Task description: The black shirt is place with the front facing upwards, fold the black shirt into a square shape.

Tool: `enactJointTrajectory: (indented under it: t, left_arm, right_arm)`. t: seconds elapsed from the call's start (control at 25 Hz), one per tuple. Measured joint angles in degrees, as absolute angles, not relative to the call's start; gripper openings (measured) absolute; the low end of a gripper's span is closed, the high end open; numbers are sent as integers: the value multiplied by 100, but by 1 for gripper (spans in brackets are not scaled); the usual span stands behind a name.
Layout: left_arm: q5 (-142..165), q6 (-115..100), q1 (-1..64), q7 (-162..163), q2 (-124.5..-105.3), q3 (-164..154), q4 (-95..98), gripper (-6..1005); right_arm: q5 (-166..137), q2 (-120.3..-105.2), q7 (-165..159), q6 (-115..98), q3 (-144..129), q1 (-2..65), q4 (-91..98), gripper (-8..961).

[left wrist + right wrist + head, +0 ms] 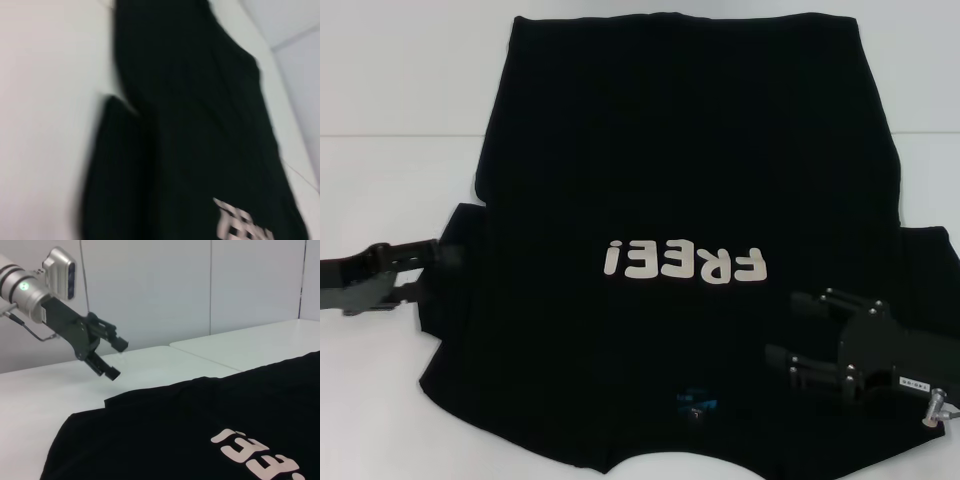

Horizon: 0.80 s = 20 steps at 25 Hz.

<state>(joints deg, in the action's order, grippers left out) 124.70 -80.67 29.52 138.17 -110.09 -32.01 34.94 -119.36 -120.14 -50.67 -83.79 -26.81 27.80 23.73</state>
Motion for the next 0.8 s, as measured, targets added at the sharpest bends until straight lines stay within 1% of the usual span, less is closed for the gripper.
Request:
enactJointTrajectory:
  t: [0.24, 0.8]
  left_arm:
    - [12816, -7559, 2969, 14295, -11003, -3196, 3420, 934]
    - [12906, -7364, 3053, 14469, -10985, -3226, 3113, 933]
  right_arm:
    - [-11936, -12014, -5123, -8351, -2677, 2785, 2373, 807]
    - [-11936, -12014, -5124, -8371, -2681, 2795, 2378, 807]
